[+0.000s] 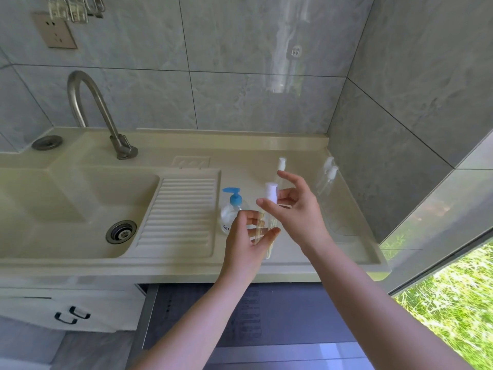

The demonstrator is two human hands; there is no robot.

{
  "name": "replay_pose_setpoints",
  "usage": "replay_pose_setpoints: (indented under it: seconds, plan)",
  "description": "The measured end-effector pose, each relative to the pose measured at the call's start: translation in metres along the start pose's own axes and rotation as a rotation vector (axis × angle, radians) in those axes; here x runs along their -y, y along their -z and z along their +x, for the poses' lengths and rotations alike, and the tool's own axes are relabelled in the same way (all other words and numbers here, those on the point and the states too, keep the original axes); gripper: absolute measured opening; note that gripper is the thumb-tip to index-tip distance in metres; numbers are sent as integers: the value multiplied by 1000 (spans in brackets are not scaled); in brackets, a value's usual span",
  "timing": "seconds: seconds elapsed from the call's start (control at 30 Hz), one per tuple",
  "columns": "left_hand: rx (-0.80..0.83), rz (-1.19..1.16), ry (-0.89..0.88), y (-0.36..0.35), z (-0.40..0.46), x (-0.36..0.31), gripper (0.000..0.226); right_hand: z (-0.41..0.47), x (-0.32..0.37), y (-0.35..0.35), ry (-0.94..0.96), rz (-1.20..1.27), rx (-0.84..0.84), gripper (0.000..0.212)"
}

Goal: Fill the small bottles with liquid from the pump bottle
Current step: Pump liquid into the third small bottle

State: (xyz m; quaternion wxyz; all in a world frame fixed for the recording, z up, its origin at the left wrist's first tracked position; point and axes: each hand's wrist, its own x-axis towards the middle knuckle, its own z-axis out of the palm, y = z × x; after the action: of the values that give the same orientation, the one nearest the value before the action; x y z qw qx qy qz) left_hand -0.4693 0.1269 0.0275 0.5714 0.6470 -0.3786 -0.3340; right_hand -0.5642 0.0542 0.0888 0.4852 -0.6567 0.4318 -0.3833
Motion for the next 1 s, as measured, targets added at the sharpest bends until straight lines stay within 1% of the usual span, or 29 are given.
replay_pose_setpoints:
  seconds: [0.07,0.17,0.23,0.27,0.37,0.53,0.7,0.77,0.87,0.93,1.0]
  plan:
    - [-7,-3,-3,0,0,-1,36,-1,1,2,9,67,46,64]
    - [-10,-1,-10,-2,0,-3,36,-2,3,2,-9,99,111,68]
    - [-3,10,-11,-4,-1,-3,36,-3,3,0,-8,26,67,73]
    - [-2,8,-9,-5,-2,-3,36,-2,3,-1,11,-22,32,73]
    - [-5,-1,-3,-5,-3,-2,36,0,-1,0,54,-54,-43,58]
    - [-22,42,-3,0,-1,4,36,10,3,9,87,58,-77,44]
    - [-53,84,14,7,3,14,38,27,9,28,58,317,-166,36]
    - [-62,85,27,10,3,17,37,35,4,37,16,390,-254,32]
    - [-95,93,33,17,3,21,35,45,-17,40,-116,506,-391,24]
    - [-115,89,38,21,3,23,34,49,-44,37,-209,440,-462,22]
    - [-129,82,43,25,2,25,35,49,-76,31,-298,323,-491,21]
